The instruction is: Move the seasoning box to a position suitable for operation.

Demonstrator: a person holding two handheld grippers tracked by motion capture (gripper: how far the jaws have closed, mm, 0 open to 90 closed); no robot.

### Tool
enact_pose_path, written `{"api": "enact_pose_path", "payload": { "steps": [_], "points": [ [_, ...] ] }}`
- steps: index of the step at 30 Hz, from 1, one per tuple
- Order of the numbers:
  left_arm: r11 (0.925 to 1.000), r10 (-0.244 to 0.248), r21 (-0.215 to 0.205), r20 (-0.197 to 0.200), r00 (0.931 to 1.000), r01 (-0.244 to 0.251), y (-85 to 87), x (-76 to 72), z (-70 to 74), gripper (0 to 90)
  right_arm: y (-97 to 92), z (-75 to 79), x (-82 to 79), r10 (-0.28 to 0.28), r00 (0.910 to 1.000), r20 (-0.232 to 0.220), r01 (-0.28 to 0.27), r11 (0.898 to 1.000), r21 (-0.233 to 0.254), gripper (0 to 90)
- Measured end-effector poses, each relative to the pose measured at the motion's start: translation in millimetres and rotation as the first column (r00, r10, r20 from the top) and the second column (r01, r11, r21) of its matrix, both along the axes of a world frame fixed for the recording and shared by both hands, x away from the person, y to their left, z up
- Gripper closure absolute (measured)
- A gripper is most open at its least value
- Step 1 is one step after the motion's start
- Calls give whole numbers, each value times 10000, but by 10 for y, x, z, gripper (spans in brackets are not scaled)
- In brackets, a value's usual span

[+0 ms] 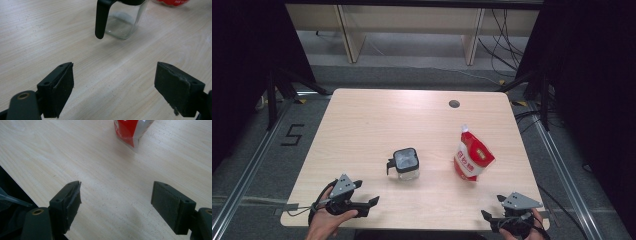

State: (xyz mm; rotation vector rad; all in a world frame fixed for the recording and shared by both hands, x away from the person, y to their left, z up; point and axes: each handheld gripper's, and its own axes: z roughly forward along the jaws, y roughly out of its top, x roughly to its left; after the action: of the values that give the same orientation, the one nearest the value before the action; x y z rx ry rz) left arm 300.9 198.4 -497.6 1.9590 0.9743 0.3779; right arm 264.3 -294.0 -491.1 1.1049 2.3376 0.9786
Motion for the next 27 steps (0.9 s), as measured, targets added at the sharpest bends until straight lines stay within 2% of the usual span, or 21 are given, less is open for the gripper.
{"api": "enact_pose_path", "payload": {
  "steps": [1,2,4,6,7,9,10,11,14,17,20,21,23,24,25,27],
  "points": [
    [10000,0,0,0,10000,0,0,0,0,155,4,9,-3,-20,10000,-58,20,10000,13,246],
    [10000,67,-31,58,10000,-67,-5,3,-5,155,3,3,12,194,9998,-82,-192,9997,169,246],
    [9999,97,60,54,9999,-98,-4,6,-6,156,8,2,7,155,9997,-162,-151,9996,241,245],
    [9991,33,422,-6,10000,-33,9,14,-6,158,3,-7,15,255,9997,-61,-254,9996,128,245],
    [9994,70,353,36,10000,-71,-1,16,-11,164,14,6,0,-24,10000,-17,24,10000,21,245],
    [9995,118,282,72,9999,-120,-7,15,-11,166,15,8,-1,-40,10000,-20,40,10000,30,245],
    [9989,58,456,105,9999,-62,6,18,-2,170,23,8,-9,-66,9997,-252,69,9999,142,244],
    [9994,254,245,38,9997,-255,-2,14,-6,181,23,9,-6,-16,9999,-99,17,9999,129,245],
    [9993,271,266,117,9996,-274,4,28,2,195,25,13,-6,-53,9999,-104,54,9999,136,245],
    [9993,369,17,38,9993,-369,-17,42,8,203,24,15,-9,-82,9999,-79,84,9998,189,248],
    [9994,342,23,149,9993,-342,-41,71,25,214,29,13,-6,-76,9999,-118,79,9997,244,257],
    [9995,173,246,220,9996,-178,-33,92,35,216,32,11,-5,-31,9999,-103,34,9997,259,260],
    [9997,93,210,313,9995,-100,-63,144,54,221,41,11,-7,20,10000,-83,-18,9997,259,266],
    [9993,-23,371,332,9994,10,-57,159,68,223,48,8,-1,75,10000,18,-75,9996,257,266],
    [9998,75,204,402,9992,-83,-91,198,83,225,51,6,-1,88,10000,18,-88,9996,270,266],
    [9997,-100,211,456,9989,91,-119,257,93,235,52,10,0,142,9999,21,-142,9997,209,266]
  ]
}}
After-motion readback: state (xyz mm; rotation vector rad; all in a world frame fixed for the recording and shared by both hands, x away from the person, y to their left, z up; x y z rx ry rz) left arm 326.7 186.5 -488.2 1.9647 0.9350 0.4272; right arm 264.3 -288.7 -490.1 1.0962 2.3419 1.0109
